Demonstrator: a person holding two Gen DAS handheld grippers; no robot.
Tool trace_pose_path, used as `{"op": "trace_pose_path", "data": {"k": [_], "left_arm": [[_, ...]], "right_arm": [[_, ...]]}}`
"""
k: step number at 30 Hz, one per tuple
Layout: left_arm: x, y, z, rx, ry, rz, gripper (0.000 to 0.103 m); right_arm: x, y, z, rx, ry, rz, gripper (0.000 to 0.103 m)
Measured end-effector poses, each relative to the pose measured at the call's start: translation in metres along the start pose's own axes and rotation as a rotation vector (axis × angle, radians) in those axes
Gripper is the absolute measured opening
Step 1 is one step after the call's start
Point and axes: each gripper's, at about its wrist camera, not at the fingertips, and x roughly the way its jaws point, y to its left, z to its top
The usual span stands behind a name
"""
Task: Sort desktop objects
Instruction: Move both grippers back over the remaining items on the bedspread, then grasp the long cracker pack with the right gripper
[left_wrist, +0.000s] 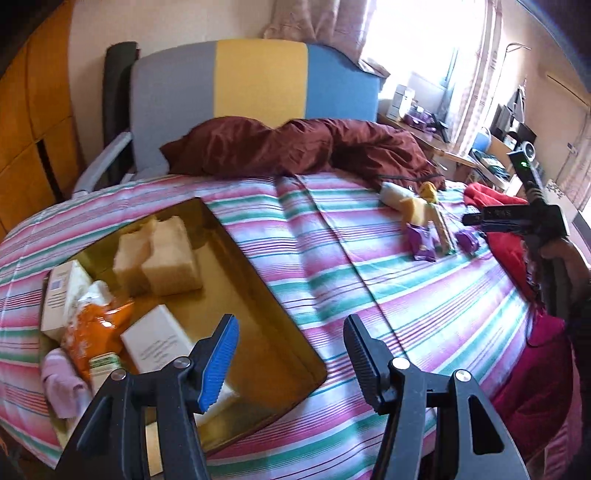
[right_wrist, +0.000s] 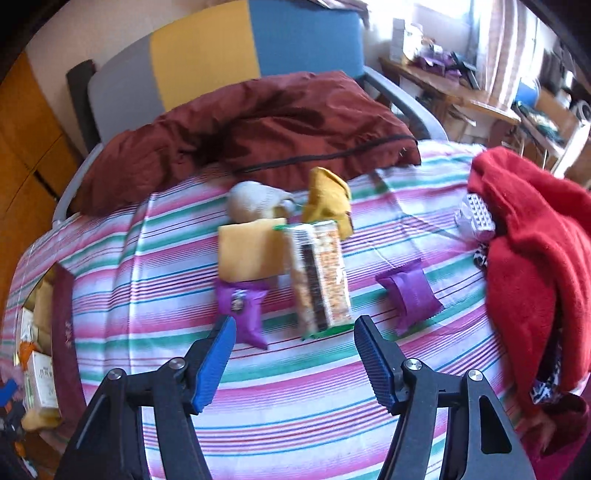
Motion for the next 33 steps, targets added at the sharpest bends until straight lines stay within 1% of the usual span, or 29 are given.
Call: {"op": "trace_pose_path", "data": {"k": [4, 11, 15, 19, 22, 28, 29, 31, 33], "left_arm": [[0.01, -0.02, 0.008, 0.043, 0.017, -0.034, 0.06], [0.035, -0.052, 0.022, 0.087, 0.067, -0.094, 0.06], [0.053, -0.071, 0.03, 0.104, 0.099, -0.13, 0.06], [0.066, -0.088, 0.037, 0.133, 0.115, -0.15, 0.06], [0.077, -0.098, 0.046, 0.139, 0.124, -0.172, 0.06], [0.102, -0.119, 0.063, 0.139, 0.144, -0.193, 0.06], [0.107, -0.124, 0.066, 0.146, 0.145, -0.19, 0.06], [0.116, -0.131, 0.069, 0.15, 0.154, -0.191, 0.06], [0.125, -0.139, 0.072, 0.16, 0.157, -0.198, 0.06]], "right_arm": [[0.023, -0.014, 0.01, 0.03, 0.026, 0.004, 0.067], [0.055, -0.024, 0.018, 0.054, 0.049, 0.02, 0.067], [0.062, -0.023, 0.021, 0.05, 0.058, 0.038, 0.068], [0.071, -0.023, 0.024, 0.043, 0.073, 0.023, 0.068], [0.076, -0.025, 0.025, 0.043, 0.085, 0.022, 0.068], [0.087, -0.023, 0.029, 0.026, 0.105, 0.018, 0.068], [0.089, -0.022, 0.029, 0.019, 0.109, 0.017, 0.067], [0.089, -0.018, 0.029, -0.008, 0.118, 0.021, 0.051], [0.085, -0.014, 0.03, -0.035, 0.11, 0.016, 0.05]]}}
